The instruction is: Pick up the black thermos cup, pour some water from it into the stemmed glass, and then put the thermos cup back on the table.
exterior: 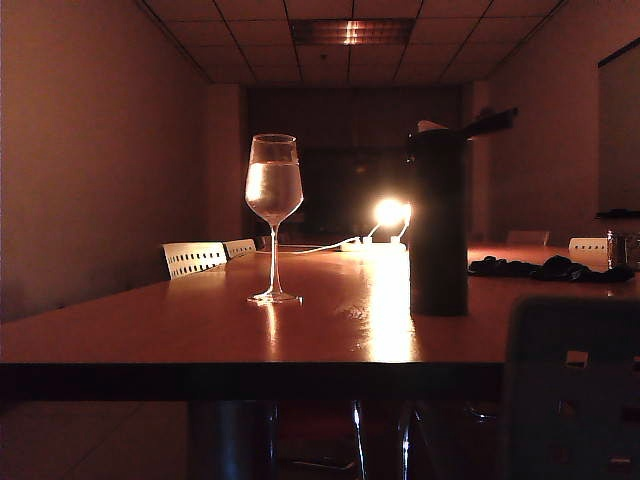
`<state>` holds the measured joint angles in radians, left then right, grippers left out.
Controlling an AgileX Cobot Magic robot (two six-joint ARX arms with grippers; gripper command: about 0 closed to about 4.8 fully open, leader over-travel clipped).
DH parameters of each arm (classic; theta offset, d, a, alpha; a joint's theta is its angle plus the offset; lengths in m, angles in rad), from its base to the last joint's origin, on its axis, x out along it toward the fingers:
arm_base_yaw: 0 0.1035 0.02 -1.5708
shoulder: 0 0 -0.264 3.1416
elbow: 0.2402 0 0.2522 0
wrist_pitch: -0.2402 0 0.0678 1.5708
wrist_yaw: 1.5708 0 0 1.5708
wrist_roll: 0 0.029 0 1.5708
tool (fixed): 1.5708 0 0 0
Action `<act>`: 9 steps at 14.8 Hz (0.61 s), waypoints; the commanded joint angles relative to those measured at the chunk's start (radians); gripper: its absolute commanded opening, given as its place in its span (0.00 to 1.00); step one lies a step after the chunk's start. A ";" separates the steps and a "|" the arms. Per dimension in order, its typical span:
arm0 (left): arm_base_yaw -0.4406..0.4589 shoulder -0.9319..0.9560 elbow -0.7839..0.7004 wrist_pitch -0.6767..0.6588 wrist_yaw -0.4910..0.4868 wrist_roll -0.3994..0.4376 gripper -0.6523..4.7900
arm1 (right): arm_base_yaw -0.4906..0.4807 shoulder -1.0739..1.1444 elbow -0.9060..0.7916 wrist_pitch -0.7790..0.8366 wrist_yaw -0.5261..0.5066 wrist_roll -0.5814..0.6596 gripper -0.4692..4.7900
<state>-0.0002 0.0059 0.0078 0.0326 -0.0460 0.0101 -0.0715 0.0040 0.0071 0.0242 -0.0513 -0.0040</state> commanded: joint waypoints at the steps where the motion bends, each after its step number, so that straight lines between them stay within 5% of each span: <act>1: 0.000 0.001 0.000 0.006 -0.002 0.005 0.11 | -0.001 -0.001 -0.002 0.009 0.008 0.004 0.10; 5: 0.000 0.001 0.000 0.006 -0.002 -0.003 0.11 | 0.000 -0.001 -0.002 -0.002 0.006 0.004 0.12; 6: 0.000 0.001 0.001 0.008 -0.002 -0.004 0.14 | 0.000 -0.001 -0.001 0.003 0.003 0.005 0.26; 8: 0.000 0.001 0.002 0.013 -0.002 -0.076 0.83 | 0.001 -0.001 0.023 0.010 0.004 0.032 0.95; 9: -0.001 0.001 0.004 0.027 0.006 -0.114 1.00 | 0.001 -0.001 0.046 0.010 0.000 0.032 0.99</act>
<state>-0.0002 0.0059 0.0078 0.0338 -0.0460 -0.0620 -0.0708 0.0044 0.0311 0.0025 -0.0483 0.0193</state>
